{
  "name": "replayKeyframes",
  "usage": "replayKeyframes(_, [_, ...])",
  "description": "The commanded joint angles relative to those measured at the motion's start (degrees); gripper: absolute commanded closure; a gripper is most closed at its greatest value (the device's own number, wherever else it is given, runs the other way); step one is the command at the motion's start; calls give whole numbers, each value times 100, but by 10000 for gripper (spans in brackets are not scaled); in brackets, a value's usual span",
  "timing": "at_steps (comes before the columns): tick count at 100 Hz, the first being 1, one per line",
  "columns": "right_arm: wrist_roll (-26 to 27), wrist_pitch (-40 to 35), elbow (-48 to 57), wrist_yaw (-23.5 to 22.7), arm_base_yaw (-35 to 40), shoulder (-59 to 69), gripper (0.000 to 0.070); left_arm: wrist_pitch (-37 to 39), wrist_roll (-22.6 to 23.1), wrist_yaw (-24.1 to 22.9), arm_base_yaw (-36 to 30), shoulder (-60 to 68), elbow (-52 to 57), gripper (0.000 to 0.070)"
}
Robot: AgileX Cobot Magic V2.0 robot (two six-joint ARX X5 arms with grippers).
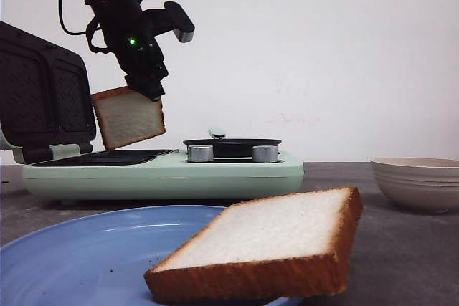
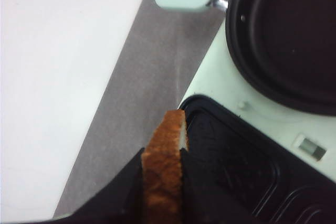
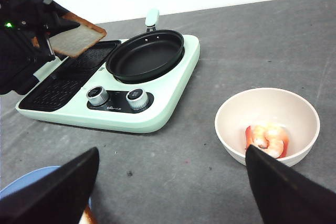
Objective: Make breakfast with bread and shrimp
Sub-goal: 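Carry the bread slice with the left gripper over the sandwich maker plate, then lower the bread into the sandwich maker, open the left gripper, withdraw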
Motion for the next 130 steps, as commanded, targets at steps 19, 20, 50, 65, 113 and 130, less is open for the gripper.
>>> replayKeyframes(19, [-72,48,81,11,26,20,143,227,817,101,98,173,131,700])
replayKeyframes(20, [-72,48,79,11,26,20,143,232,817,136,105,173,131,700])
replayKeyframes(50, [-74,42,79,24,26,20,143,334,1104,382,155,358,131,700])
replayKeyframes(65, [-74,9,79,24,26,20,143,330,1338,376,208,424,131,700])
replayKeyframes(113, [-96,7,79,48,26,20,143,-118,774,769,374,442,131,586])
replayKeyframes(130, [-101,7,79,48,26,20,143,-280,647,782,374,442,131,582])
